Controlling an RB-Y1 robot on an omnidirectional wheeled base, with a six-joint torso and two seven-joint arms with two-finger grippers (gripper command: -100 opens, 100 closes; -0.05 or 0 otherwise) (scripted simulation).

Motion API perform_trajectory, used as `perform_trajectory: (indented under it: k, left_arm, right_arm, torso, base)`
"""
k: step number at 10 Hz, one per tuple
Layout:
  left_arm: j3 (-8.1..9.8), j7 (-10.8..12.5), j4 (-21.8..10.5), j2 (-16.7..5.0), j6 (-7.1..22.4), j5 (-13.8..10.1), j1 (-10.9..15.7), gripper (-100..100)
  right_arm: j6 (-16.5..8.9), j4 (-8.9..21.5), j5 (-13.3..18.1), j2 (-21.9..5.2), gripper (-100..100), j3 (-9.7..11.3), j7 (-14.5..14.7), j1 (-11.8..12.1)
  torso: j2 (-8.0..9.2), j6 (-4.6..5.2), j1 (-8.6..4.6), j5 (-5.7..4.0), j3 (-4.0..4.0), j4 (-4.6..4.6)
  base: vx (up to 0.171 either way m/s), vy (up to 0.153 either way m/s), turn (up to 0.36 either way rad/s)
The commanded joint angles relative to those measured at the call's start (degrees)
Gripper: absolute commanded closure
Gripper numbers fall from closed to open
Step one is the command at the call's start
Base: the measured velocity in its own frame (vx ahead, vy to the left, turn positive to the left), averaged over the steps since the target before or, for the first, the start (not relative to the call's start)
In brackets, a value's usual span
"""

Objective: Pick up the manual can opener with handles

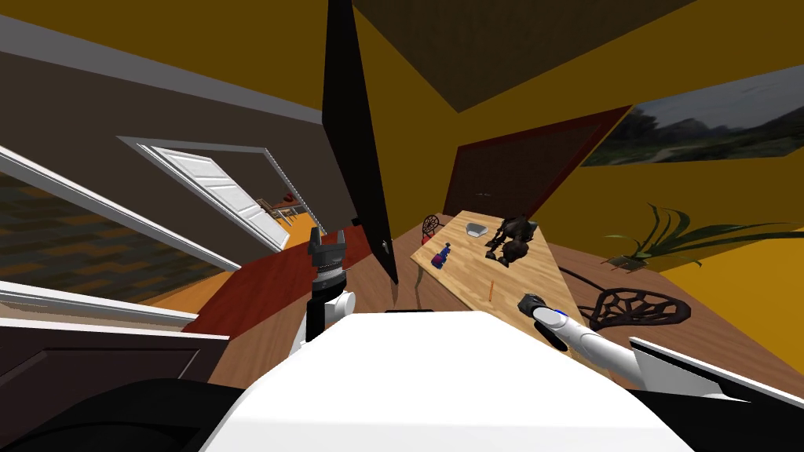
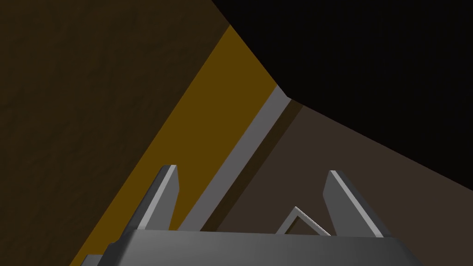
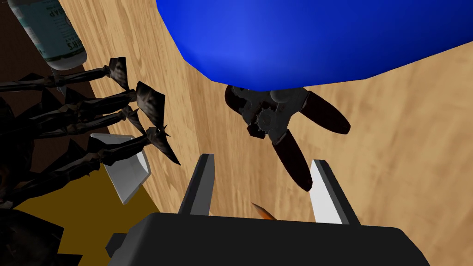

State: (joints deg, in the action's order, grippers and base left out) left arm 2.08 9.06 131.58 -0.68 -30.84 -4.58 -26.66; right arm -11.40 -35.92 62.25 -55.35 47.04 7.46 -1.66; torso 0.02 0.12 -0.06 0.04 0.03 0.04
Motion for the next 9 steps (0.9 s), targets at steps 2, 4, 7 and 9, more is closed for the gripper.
perform_trajectory:
  k: [2, 4, 7, 9]
  left_arm:
    - [0.0, 0.0, 0.0, 0.0, 0.0, 0.0, 0.0, 0]
    - [0.0, 0.0, 0.0, 0.0, 0.0, 0.0, 0.0, 0]
    - [0.0, 0.0, 0.0, 0.0, 0.0, 0.0, -0.01, 0]
    - [0.0, 0.0, 0.0, 0.0, 0.0, 0.0, 0.0, 0]
  right_arm:
    - [0.13, -0.05, 0.01, 0.13, 100, 0.07, 0.01, 0.07]
    - [-0.01, 0.03, 0.04, -0.08, 100, 0.01, 0.06, -0.02]
    - [1.23, 0.01, -0.01, 0.53, 100, -2.34, 2.25, -0.37]
    - [1.23, 0.01, -0.79, 0.53, 100, -2.34, 3.61, -0.37]
  torso:
    - [0.01, -0.01, 0.06, 0.13, 0.03, 0.05]
    - [0.03, 0.03, 0.02, -0.05, 0.02, 0.01]
    - [0.01, 0.11, 0.05, -0.03, 0.01, 0.0]
    - [0.02, 0.02, 0.1, -0.02, 0.04, 0.05]
  base:
    - [0.0, 0.0, 0.003]
    - [0.0, 0.0, 0.0]
    - [0.017, 0.008, -0.082]
    - [0.01, 0.008, 0.0]
